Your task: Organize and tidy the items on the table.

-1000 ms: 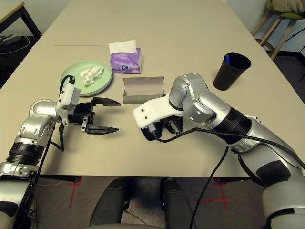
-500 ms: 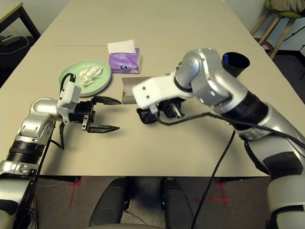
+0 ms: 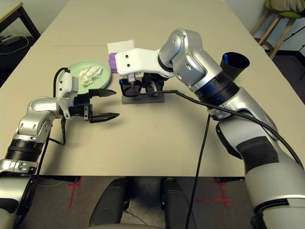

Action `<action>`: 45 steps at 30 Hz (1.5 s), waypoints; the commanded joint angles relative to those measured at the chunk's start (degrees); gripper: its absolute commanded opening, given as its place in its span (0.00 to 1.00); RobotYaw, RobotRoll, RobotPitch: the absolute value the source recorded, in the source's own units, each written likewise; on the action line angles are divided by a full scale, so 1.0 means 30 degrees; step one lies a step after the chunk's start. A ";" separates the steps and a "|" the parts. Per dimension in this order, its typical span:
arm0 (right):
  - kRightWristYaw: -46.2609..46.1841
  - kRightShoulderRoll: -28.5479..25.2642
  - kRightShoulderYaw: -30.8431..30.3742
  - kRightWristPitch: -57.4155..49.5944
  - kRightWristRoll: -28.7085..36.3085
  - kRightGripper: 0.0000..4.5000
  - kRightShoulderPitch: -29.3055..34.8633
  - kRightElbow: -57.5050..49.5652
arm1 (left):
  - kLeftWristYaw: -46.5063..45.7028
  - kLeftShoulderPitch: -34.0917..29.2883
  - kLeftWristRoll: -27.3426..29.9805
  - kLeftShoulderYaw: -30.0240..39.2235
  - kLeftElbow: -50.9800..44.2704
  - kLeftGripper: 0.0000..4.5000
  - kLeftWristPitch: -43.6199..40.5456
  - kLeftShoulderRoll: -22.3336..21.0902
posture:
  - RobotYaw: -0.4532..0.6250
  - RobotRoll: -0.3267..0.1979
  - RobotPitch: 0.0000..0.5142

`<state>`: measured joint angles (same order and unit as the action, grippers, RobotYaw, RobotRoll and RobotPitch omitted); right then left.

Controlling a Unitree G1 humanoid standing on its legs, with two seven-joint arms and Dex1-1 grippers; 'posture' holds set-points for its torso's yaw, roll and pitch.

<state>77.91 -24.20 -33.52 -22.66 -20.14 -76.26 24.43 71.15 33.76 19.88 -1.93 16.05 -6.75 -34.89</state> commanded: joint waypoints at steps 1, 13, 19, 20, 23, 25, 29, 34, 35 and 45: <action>-0.0373 0.0306 0.0063 0.0742 -0.0257 0.08 -0.0700 0.1266 | -0.0244 -0.0357 0.0385 0.0536 -0.0638 1.00 -0.0328 -0.0070 | 0.63 0.62 0.28; -0.2262 0.1953 -0.0147 0.3233 -0.1672 0.08 -0.1845 0.6040 | -0.0512 -0.1072 0.0712 0.1054 -0.1513 1.00 -0.0299 0.0215 | 0.66 0.62 0.31; -0.3111 0.2892 -0.0003 0.3255 -0.2049 0.08 -0.2033 0.7839 | -0.0467 -0.1211 0.0682 0.1018 -0.1867 1.00 -0.0315 0.0132 | 0.66 0.62 0.31; -0.3293 0.2977 -0.0037 0.3362 -0.2168 0.08 -0.2073 0.8086 | -0.0481 -0.1210 0.0684 0.1009 -0.1888 1.00 -0.0335 0.0143 | 0.66 0.62 0.30; -0.3920 0.3141 -0.0248 0.3816 -0.2647 0.08 -0.2128 0.8769 | -0.0476 -0.1160 0.0678 0.0974 -0.1904 1.00 -0.0345 0.0169 | 0.66 0.62 0.30; -0.4108 0.3253 -0.0229 0.4000 -0.2820 0.08 -0.2169 0.9113 | -0.0483 -0.1102 0.0667 0.0946 -0.1911 1.00 -0.0364 0.0187 | 0.66 0.62 0.30; -0.4242 0.3477 -0.0149 0.4158 -0.3042 0.08 -0.2196 0.9569 | -0.0467 -0.1051 0.0638 0.0902 -0.1911 1.00 -0.0378 0.0186 | 0.66 0.62 0.30; -0.3861 0.3611 -0.0029 0.3970 -0.3093 0.08 -0.2047 0.9499 | -0.0443 -0.1010 0.0506 0.0865 -0.1861 1.00 -0.0121 0.0173 | 0.66 0.62 0.30; -0.3657 0.3670 0.0040 0.3809 -0.2995 0.08 -0.1970 0.9456 | -0.0443 -0.1003 0.0492 0.0865 -0.1849 1.00 -0.0063 0.0185 | 0.66 0.62 0.30; -0.3228 0.4054 0.0112 0.2982 -0.2931 0.08 -0.1811 0.9549 | -0.0521 -0.1007 0.0519 0.0813 -0.1928 1.00 -0.0086 0.0313 | 0.66 0.62 0.30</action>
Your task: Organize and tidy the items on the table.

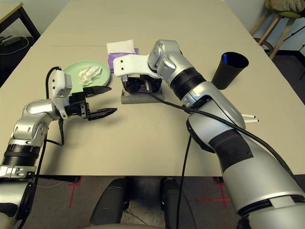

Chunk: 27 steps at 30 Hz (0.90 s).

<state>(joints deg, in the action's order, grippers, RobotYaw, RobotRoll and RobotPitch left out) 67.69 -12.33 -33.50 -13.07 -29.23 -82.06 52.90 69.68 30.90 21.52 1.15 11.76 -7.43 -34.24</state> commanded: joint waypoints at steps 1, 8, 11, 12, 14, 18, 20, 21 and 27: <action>0.0212 0.0107 0.0085 -0.0234 0.0085 0.08 0.0141 0.0093 | -0.0048 -0.0051 -0.0022 -0.0226 -0.0550 1.00 0.0104 0.0110 | 0.66 0.62 0.30; 0.0511 0.0170 -0.0035 -0.0376 0.0042 0.08 0.0310 0.0202 | -0.0144 -0.0093 -0.0027 -0.0250 -0.0731 1.00 0.0030 0.0142 | 0.67 0.62 0.30; 0.0712 0.0194 -0.0089 -0.0457 0.0002 0.08 0.0433 0.0240 | -0.0189 -0.0151 0.0002 -0.0258 -0.0838 1.00 0.0000 0.0137 | 0.67 0.62 0.30; 0.0770 0.0203 -0.0104 -0.0494 -0.0010 0.08 0.0470 0.0256 | -0.0193 -0.0183 0.0010 -0.0252 -0.0867 1.00 -0.0005 0.0127 | 0.67 0.62 0.30; 0.0806 0.0205 -0.0137 -0.0564 -0.0053 0.08 0.0522 0.0327 | -0.0202 -0.0239 0.0024 -0.0233 -0.0916 1.00 -0.0023 0.0110 | 0.67 0.62 0.30; 0.0818 0.0186 -0.0106 -0.0657 -0.0070 0.08 0.0486 0.0537 | -0.0224 -0.0257 0.0021 -0.0246 -0.0988 1.00 -0.0071 0.0115 | 0.67 0.62 0.30; 0.0805 0.0239 -0.0046 -0.0742 -0.0034 0.08 0.0381 0.0765 | -0.0222 -0.0244 0.0018 -0.0257 -0.0973 1.00 -0.0041 0.0140 | 0.67 0.62 0.29; 0.0823 0.0270 -0.0021 -0.0788 -0.0025 0.08 0.0328 0.0876 | -0.0219 -0.0239 0.0018 -0.0260 -0.0969 1.00 -0.0028 0.0150 | 0.67 0.62 0.29; 0.0835 0.0523 0.0118 -0.1013 -0.0017 0.08 -0.0031 0.1885 | -0.0235 -0.0222 0.0025 -0.0276 -0.1006 1.00 0.0015 0.0214 | 0.67 0.62 0.29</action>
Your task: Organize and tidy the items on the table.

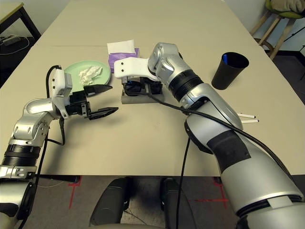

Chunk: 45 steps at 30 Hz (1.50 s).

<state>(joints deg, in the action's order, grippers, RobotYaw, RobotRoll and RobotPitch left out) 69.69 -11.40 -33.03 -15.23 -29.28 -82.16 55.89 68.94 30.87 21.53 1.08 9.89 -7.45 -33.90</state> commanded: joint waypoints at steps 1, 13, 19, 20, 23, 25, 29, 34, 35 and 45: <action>0.0089 0.0248 -0.0006 -0.0295 -0.0007 0.08 -0.0052 0.1054 | -0.0010 -0.0212 0.0025 -0.0257 -0.0410 1.00 0.0007 0.0113 | 0.68 0.62 0.29; -0.0318 0.0288 0.0481 -0.0337 0.0229 0.08 -0.0697 0.1923 | -0.0182 -0.0420 -0.0003 -0.0274 -0.0588 1.00 0.0000 0.0158 | 0.68 0.62 0.29; -0.0364 0.0109 0.0561 -0.0138 0.0103 0.08 -0.0906 0.1920 | -0.0121 -0.0391 -0.0028 -0.0293 -0.0471 1.00 0.0088 0.0155 | 0.67 0.62 0.29; -0.0366 0.0100 0.0551 -0.0099 0.0085 0.08 -0.0941 0.1903 | -0.0105 -0.0383 -0.0036 -0.0303 -0.0452 1.00 0.0106 0.0156 | 0.67 0.62 0.29; -0.0402 0.0065 0.0367 0.0144 -0.0099 0.08 -0.0951 0.1757 | -0.0101 -0.0365 -0.0064 -0.0330 -0.0409 1.00 0.0161 0.0183 | 0.67 0.62 0.29; -0.0300 0.0021 0.0193 0.0310 -0.0251 0.08 -0.0796 0.1398 | -0.0139 -0.0376 -0.0079 -0.0356 -0.0431 1.00 0.0175 0.0228 | 0.67 0.62 0.29; -0.0064 -0.0125 -0.0093 0.0663 -0.0420 0.08 -0.0577 0.0856 | -0.0200 -0.0458 -0.0100 -0.0371 -0.0540 1.00 0.0153 0.0287 | 0.67 0.62 0.29; -0.0007 -0.0347 0.0014 0.0838 -0.0320 0.08 -0.0974 0.0494 | -0.0235 -0.0489 -0.0132 -0.0387 -0.0594 1.00 0.0153 0.0388 | 0.67 0.62 0.28; 0.0066 -0.0395 0.0075 0.0829 -0.0263 0.08 -0.1092 0.0380 | -0.0235 -0.0466 -0.0140 -0.0392 -0.0564 1.00 0.0173 0.0410 | 0.67 0.62 0.28; 0.0887 -0.0634 0.0295 -0.0129 0.0102 0.08 -0.0700 -0.1217 | -0.0213 -0.0190 -0.0218 -0.0514 -0.0293 1.00 0.0287 0.0513 | 0.66 0.62 0.27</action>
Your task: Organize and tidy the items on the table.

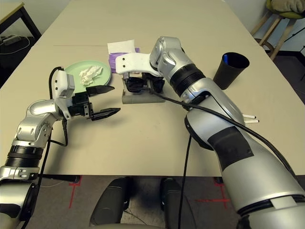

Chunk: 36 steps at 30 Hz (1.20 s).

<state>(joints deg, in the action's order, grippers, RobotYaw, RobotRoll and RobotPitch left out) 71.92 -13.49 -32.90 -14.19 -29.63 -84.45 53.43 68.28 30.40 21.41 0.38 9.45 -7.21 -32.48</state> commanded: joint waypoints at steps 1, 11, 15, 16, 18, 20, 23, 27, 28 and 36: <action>0.0028 0.0174 0.0237 -0.0608 0.0235 0.08 0.0076 -0.0275 | 0.0007 -0.0006 -0.0177 -0.0289 -0.0124 1.00 0.0210 0.0042 | 0.66 0.62 0.27; -0.0886 0.0870 0.0078 -0.0940 0.0081 0.07 -0.0056 0.1509 | -0.0137 -0.0135 -0.0092 -0.0376 -0.0382 1.00 0.0066 0.0028 | 0.67 0.62 0.28; -0.1134 0.0980 0.0026 -0.0779 -0.0025 0.07 -0.0254 0.2208 | -0.0232 -0.0108 -0.0102 -0.0393 -0.0394 1.00 0.0057 0.0089 | 0.68 0.62 0.28; -0.1188 0.1015 0.0032 -0.0786 -0.0030 0.07 -0.0296 0.2374 | -0.0253 -0.0123 -0.0101 -0.0395 -0.0409 1.00 0.0064 0.0102 | 0.68 0.62 0.28; -0.1329 0.1158 0.0057 -0.0891 -0.0025 0.07 -0.0375 0.2747 | -0.0286 -0.0211 -0.0064 -0.0371 -0.0491 1.00 0.0071 0.0118 | 0.68 0.62 0.28; -0.1482 0.1256 0.0072 -0.0881 -0.0028 0.07 -0.0422 0.3022 | -0.0323 -0.0262 -0.0066 -0.0383 -0.0557 1.00 0.0064 0.0143 | 0.68 0.62 0.28; -0.1615 0.1408 0.0059 -0.0848 -0.0031 0.07 -0.0493 0.3273 | -0.0351 -0.0319 -0.0061 -0.0399 -0.0607 1.00 0.0064 0.0129 | 0.68 0.62 0.28; -0.1796 0.1714 0.0014 -0.0783 -0.0087 0.07 -0.0669 0.3669 | -0.0346 -0.0349 -0.0047 -0.0391 -0.0638 1.00 0.0056 0.0099 | 0.68 0.62 0.28; -0.1806 0.1797 -0.0023 -0.0724 -0.0114 0.07 -0.0707 0.3767 | -0.0352 -0.0345 -0.0047 -0.0393 -0.0646 1.00 0.0048 0.0101 | 0.68 0.62 0.28; -0.1550 0.2030 -0.0195 -0.0310 -0.0375 0.07 -0.0617 0.4029 | -0.0449 -0.0372 -0.0052 -0.0419 -0.0744 1.00 -0.0009 0.0139 | 0.69 0.62 0.28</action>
<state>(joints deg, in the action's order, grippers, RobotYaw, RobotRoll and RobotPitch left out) 66.79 -7.77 -33.07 -15.26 -30.57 -85.98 64.97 66.97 30.34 21.42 -0.13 8.49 -7.18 -32.27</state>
